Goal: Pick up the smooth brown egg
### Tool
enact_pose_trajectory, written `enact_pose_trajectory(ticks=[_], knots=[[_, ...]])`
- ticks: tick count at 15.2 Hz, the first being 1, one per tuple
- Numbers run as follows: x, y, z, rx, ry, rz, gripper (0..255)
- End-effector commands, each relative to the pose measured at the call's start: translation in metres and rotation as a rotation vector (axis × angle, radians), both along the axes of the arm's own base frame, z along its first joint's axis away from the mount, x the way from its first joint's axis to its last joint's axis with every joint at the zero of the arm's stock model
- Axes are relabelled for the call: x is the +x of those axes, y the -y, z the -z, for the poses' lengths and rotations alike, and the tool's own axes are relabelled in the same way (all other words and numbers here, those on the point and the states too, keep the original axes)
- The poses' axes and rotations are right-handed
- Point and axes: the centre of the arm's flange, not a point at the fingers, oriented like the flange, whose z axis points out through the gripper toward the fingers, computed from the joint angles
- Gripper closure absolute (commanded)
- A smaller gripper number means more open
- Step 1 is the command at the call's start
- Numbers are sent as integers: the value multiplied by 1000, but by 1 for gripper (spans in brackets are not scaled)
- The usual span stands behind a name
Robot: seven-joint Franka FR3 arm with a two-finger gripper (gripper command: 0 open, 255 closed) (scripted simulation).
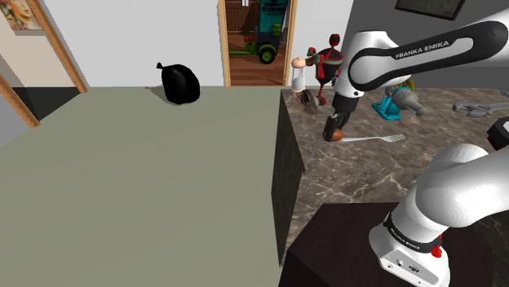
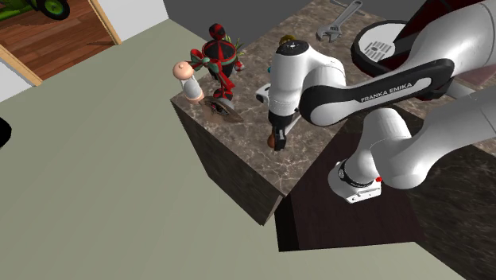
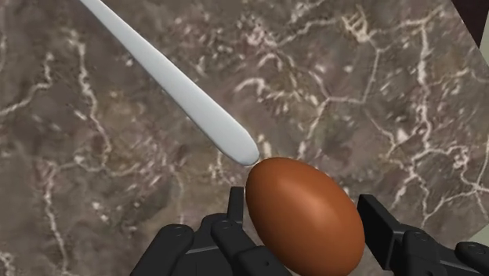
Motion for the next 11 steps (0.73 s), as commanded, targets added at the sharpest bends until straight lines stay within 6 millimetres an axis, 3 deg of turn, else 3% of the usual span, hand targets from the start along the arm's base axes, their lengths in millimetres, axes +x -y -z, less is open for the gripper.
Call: enact_pose_trajectory(ticks=[1,11], knots=[[0,0,-8,0,-1,0,255],[0,0,-60,0,-1,0,255]])
